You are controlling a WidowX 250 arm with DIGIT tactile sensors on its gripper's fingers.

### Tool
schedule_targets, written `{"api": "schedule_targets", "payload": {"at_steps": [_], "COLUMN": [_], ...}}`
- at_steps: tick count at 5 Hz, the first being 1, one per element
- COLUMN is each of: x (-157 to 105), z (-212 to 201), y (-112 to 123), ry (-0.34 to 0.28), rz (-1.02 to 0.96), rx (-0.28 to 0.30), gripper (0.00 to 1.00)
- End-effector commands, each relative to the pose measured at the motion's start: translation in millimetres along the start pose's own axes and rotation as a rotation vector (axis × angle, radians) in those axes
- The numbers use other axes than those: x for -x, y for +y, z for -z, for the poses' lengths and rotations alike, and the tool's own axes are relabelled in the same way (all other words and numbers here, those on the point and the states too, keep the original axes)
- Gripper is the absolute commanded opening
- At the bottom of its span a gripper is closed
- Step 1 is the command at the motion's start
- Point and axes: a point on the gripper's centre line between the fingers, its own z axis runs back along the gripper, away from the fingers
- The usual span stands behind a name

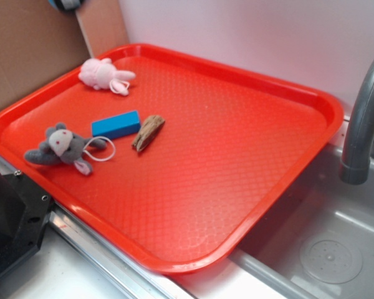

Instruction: Grab the blue ball.

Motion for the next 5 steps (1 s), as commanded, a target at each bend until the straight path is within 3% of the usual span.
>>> {"api": "schedule_targets", "payload": {"at_steps": [1,2,3,4,5], "x": [-11.5,-17.1,-20.6,-21.0,-25.1], "z": [-33.4,-24.6,-13.7,-8.9,-1.6], "y": [-27.4,-37.2,-52.1,-52.5,-51.3], "ry": [0.004,0.022,0.031,0.005,0.043], "rz": [-0.177,-0.168,-0.176,-0.196,-0.19], "rx": [-0.082,-0.126,-0.223,-0.201,-0.205], "gripper": [0.0,0.0,0.0,0.0,0.0]}}
